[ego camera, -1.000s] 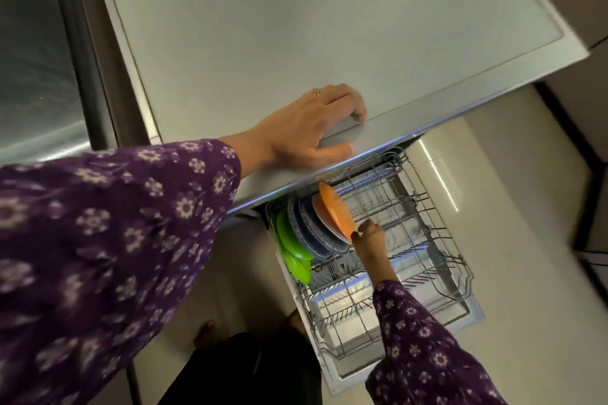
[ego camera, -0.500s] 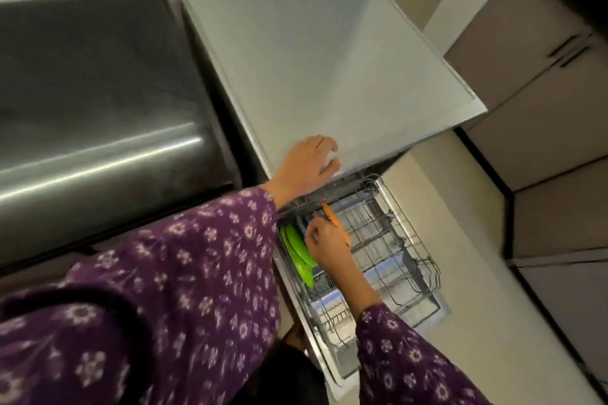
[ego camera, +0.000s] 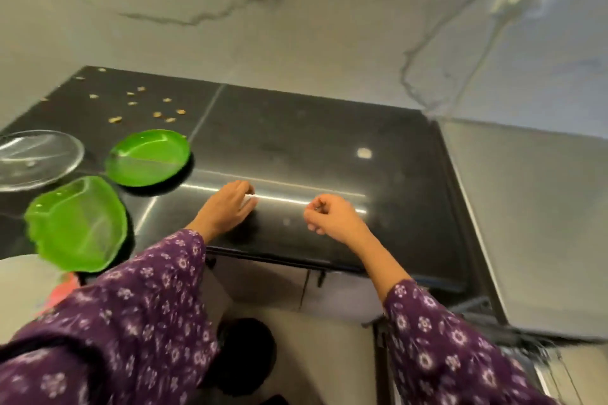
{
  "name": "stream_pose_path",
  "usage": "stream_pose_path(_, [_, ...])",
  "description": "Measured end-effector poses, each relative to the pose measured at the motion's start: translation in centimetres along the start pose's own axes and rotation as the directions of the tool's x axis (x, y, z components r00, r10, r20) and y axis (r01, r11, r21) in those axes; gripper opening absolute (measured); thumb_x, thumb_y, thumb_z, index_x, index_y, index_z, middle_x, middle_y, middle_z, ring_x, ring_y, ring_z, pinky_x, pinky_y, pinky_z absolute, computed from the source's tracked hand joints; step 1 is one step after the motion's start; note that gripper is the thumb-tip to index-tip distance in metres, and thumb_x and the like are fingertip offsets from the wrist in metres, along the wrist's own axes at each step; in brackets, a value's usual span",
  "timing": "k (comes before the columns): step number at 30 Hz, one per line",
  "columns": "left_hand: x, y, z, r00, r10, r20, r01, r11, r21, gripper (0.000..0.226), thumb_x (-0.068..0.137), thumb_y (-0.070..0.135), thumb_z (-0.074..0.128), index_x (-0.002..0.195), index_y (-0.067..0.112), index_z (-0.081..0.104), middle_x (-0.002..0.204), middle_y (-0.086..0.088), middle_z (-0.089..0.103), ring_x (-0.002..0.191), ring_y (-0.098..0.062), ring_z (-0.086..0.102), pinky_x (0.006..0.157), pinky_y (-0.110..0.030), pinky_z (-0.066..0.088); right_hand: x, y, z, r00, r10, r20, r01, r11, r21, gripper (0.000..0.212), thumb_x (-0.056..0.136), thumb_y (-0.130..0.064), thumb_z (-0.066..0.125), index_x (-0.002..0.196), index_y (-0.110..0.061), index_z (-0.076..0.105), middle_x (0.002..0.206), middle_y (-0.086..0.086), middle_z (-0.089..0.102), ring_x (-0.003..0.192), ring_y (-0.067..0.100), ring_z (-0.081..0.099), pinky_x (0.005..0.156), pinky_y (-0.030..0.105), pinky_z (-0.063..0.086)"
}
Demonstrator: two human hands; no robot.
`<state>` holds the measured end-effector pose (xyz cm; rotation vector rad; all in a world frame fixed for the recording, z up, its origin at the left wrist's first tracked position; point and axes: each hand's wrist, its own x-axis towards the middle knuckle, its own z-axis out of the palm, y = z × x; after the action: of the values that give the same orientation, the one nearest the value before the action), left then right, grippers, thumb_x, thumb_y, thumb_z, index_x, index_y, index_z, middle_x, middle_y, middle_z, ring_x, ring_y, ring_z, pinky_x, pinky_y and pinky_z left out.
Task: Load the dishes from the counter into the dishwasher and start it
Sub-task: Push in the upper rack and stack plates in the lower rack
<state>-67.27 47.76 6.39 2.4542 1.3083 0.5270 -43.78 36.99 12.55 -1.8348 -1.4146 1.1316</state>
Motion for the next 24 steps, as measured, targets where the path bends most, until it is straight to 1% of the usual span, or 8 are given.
stream_pose_path(4, [-2.0, -6.8, -1.9, 0.988, -0.132, -0.077, 0.132, 0.991, -0.013, 0.049, 0.086, 0.048, 0.038, 0.102, 0.005, 0.057, 0.098, -0.012, 0.058, 0.096, -0.028, 0.053, 0.086, -0.032, 0.037, 6.7, -6.5, 4.5, 0.994, -0.004, 0.105, 0.001, 1.000, 0.029, 0.006, 0.084, -0.017, 0.062, 0.081, -0.013, 0.060, 0.076, 0.007, 0.065, 0.066, 0.014, 0.065, 0.063, 0.026, 0.054])
stream_pose_path(8, [-2.2, -10.3, -1.5, 0.958, -0.240, -0.159, 0.229, 0.970, -0.085, 0.044, 0.085, 0.048, 0.046, 0.109, 0.011, 0.052, 0.103, -0.005, 0.051, 0.096, -0.021, 0.047, 0.089, -0.031, 0.036, 13.2, -10.2, 9.3, 0.988, 0.041, 0.147, -0.058, 0.992, 0.112, 0.024, 0.085, -0.019, 0.062, 0.099, -0.001, 0.062, 0.081, 0.008, 0.064, 0.065, 0.011, 0.063, 0.065, 0.027, 0.057])
stream_pose_path(10, [-2.1, -10.9, -0.7, 0.966, -0.197, -0.166, 0.191, 0.980, -0.052, 0.040, 0.085, 0.047, 0.047, 0.108, 0.015, 0.053, 0.105, -0.002, 0.052, 0.096, -0.022, 0.050, 0.086, -0.035, 0.039, 16.5, -11.1, 11.7, 0.989, 0.045, 0.138, -0.065, 0.988, 0.138, 0.021, 0.086, -0.021, 0.061, 0.093, -0.002, 0.062, 0.077, 0.008, 0.062, 0.058, 0.009, 0.060, 0.061, 0.025, 0.056])
stream_pose_path(13, [-1.8, -11.7, -0.5, 0.972, -0.196, -0.129, 0.192, 0.980, -0.045, 0.045, 0.085, 0.050, 0.047, 0.116, 0.019, 0.053, 0.119, -0.001, 0.052, 0.108, -0.021, 0.051, 0.091, -0.036, 0.039, 21.0, -12.6, 15.6, 0.985, 0.062, 0.160, -0.088, 0.984, 0.156, 0.022, 0.087, -0.023, 0.061, 0.072, -0.007, 0.058, 0.067, 0.010, 0.059, 0.052, 0.013, 0.058, 0.060, 0.029, 0.057])
stream_pose_path(15, [-1.9, -11.8, -0.6, 0.972, -0.202, -0.123, 0.198, 0.979, -0.046, 0.050, 0.084, 0.051, 0.050, 0.123, 0.021, 0.051, 0.127, 0.001, 0.049, 0.115, -0.018, 0.048, 0.096, -0.034, 0.037, 23.0, -13.8, 18.0, 0.976, 0.101, 0.193, -0.128, 0.983, 0.131, 0.028, 0.087, -0.028, 0.063, 0.073, -0.005, 0.059, 0.066, 0.011, 0.062, 0.053, 0.017, 0.063, 0.060, 0.030, 0.058])
stream_pose_path(18, [-1.8, -11.6, -0.9, 0.972, -0.215, -0.097, 0.212, 0.976, -0.041, 0.056, 0.083, 0.053, 0.052, 0.129, 0.020, 0.049, 0.134, 0.001, 0.046, 0.122, -0.017, 0.044, 0.101, -0.033, 0.034, 24.6, -15.1, 20.6, 0.947, 0.148, 0.286, -0.205, 0.962, 0.182, 0.026, 0.088, -0.023, 0.065, 0.073, -0.005, 0.053, 0.065, 0.011, 0.060, 0.040, 0.014, 0.061, 0.044, 0.022, 0.054])
stream_pose_path(20, [-1.9, -11.4, -0.9, 0.971, -0.225, -0.081, 0.223, 0.974, -0.034, 0.057, 0.084, 0.054, 0.049, 0.130, 0.020, 0.048, 0.136, 0.000, 0.045, 0.124, -0.017, 0.042, 0.102, -0.032, 0.031, 25.2, -15.4, 21.6, 0.956, 0.122, 0.266, -0.166, 0.975, 0.149, 0.028, 0.087, -0.013, 0.064, 0.067, -0.011, 0.046, 0.065, 0.009, 0.057, 0.037, 0.014, 0.059, 0.041, 0.024, 0.053])
stream_pose_path(24, [-1.8, -11.2, -1.2, 0.970, -0.233, -0.064, 0.230, 0.972, -0.047, 0.059, 0.083, 0.055, 0.046, 0.131, 0.020, 0.047, 0.136, 0.000, 0.043, 0.125, -0.016, 0.040, 0.102, -0.030, 0.028, 25.5, -15.3, 21.6, 0.987, 0.020, 0.161, -0.036, 0.995, 0.097, 0.026, 0.085, -0.002, 0.055, 0.069, -0.013, 0.039, 0.073, 0.004, 0.048, 0.047, 0.016, 0.057, 0.044, 0.028, 0.055])
